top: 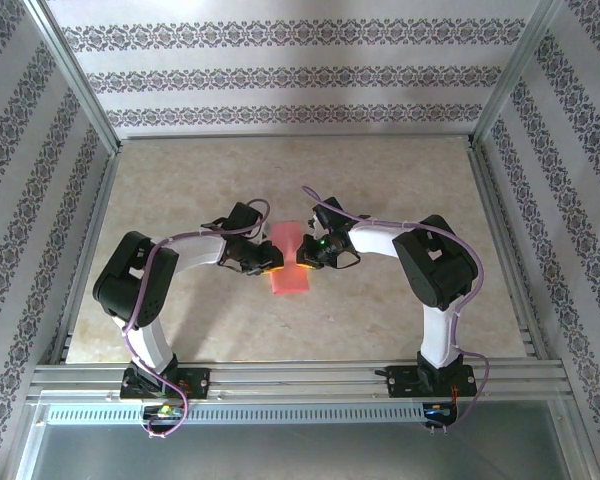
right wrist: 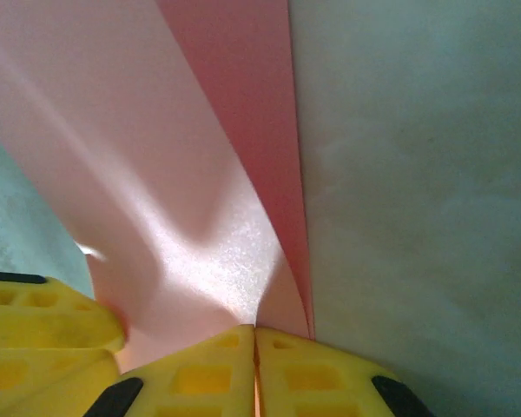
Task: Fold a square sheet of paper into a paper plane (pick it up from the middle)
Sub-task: First fold the square sheet of paper in half at the center of the table.
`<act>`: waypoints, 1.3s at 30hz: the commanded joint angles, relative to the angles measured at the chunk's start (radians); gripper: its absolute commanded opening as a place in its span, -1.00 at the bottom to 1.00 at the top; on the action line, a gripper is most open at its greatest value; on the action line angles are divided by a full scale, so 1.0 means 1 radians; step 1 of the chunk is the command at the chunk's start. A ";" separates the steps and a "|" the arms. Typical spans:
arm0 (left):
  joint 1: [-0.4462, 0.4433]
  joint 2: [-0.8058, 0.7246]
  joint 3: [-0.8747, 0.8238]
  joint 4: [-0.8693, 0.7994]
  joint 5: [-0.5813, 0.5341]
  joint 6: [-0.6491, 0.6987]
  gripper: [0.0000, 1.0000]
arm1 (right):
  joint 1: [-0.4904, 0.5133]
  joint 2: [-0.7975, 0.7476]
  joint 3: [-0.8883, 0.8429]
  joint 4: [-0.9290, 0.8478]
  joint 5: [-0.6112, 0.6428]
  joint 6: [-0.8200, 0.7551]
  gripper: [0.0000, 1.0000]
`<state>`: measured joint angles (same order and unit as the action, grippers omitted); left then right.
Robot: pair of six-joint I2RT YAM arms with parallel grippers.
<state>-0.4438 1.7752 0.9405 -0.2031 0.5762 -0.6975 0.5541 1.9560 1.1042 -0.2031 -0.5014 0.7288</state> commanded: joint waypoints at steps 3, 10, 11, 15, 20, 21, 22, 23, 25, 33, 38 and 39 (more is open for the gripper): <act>0.016 0.001 -0.058 0.009 -0.020 0.030 -0.52 | 0.000 0.102 -0.052 -0.159 0.202 -0.013 -0.78; 0.139 -0.112 -0.117 -0.063 -0.006 0.105 -0.52 | 0.001 0.103 -0.058 -0.167 0.213 -0.014 -0.79; 0.141 -0.134 -0.109 -0.067 0.005 0.104 -0.51 | 0.001 0.102 -0.057 -0.167 0.215 -0.015 -0.79; 0.122 -0.190 -0.094 0.041 0.077 0.000 -0.50 | 0.001 0.104 -0.054 -0.167 0.214 -0.018 -0.79; 0.040 -0.145 -0.062 0.155 0.085 -0.105 -0.50 | 0.001 0.110 -0.049 -0.170 0.216 -0.023 -0.79; 0.025 -0.125 -0.055 0.169 0.086 -0.121 -0.50 | 0.001 0.113 -0.049 -0.171 0.216 -0.025 -0.79; 0.014 -0.103 -0.050 0.177 0.088 -0.129 -0.50 | 0.001 0.116 -0.047 -0.171 0.216 -0.026 -0.79; 0.006 -0.081 -0.046 0.178 0.083 -0.136 -0.50 | 0.001 0.118 -0.047 -0.172 0.215 -0.026 -0.79; 0.002 -0.049 -0.049 0.174 0.074 -0.146 -0.51 | 0.001 0.124 -0.045 -0.174 0.215 -0.028 -0.79; 0.003 0.000 -0.115 0.101 0.077 -0.069 -0.52 | -0.002 0.125 -0.049 -0.181 0.219 -0.028 -0.79; 0.019 -0.050 -0.144 -0.034 0.030 0.035 -0.52 | -0.002 0.126 -0.056 -0.179 0.226 -0.024 -0.79; 0.031 -0.072 -0.149 -0.067 0.019 0.055 -0.52 | -0.002 0.126 -0.058 -0.179 0.229 -0.023 -0.79</act>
<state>-0.4358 1.7477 0.8318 -0.0902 0.6426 -0.7357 0.5541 1.9644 1.1221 -0.2314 -0.4896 0.7250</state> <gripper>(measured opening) 0.240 0.105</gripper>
